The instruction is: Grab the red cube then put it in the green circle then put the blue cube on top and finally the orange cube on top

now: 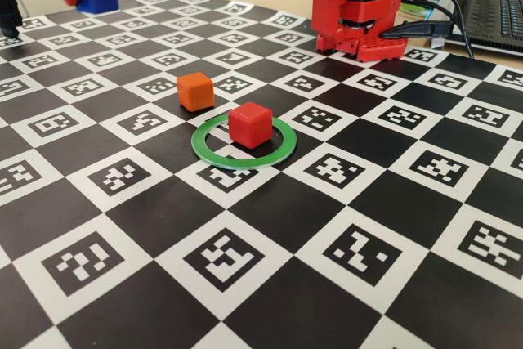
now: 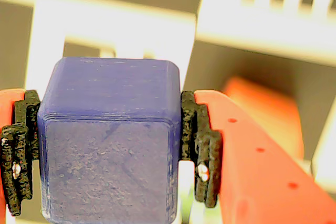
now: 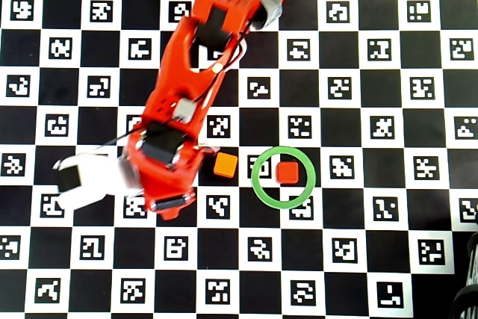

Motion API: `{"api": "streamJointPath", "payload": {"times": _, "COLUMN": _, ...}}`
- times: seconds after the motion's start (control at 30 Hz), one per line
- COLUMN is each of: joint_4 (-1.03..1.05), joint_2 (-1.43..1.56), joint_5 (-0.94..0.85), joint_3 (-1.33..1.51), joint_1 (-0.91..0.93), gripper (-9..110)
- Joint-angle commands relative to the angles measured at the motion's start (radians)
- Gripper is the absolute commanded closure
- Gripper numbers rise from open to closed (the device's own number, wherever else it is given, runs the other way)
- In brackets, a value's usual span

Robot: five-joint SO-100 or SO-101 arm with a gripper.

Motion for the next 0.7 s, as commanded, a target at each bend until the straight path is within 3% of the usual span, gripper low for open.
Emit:
{"api": "streamJointPath", "payload": {"times": 0.0, "joint_4": 0.046, "joint_2": 0.275, "joint_5": 0.166, "joint_3": 0.143, "joint_1": -0.118, "gripper": 93}}
{"api": "streamJointPath", "payload": {"times": 0.3, "joint_4": -0.064, "joint_2": 0.414, "joint_5": 0.611, "joint_3": 0.468, "joint_1": -0.463, "gripper": 92}}
{"api": "streamJointPath", "payload": {"times": 0.5, "joint_4": -0.161, "joint_2": 0.413, "joint_5": 0.718, "joint_3": 0.534, "joint_1": -0.592, "gripper": 91}}
{"api": "streamJointPath", "payload": {"times": 0.67, "joint_4": -0.219, "joint_2": 0.379, "joint_5": 0.709, "joint_3": 0.545, "joint_1": -0.598, "gripper": 92}}
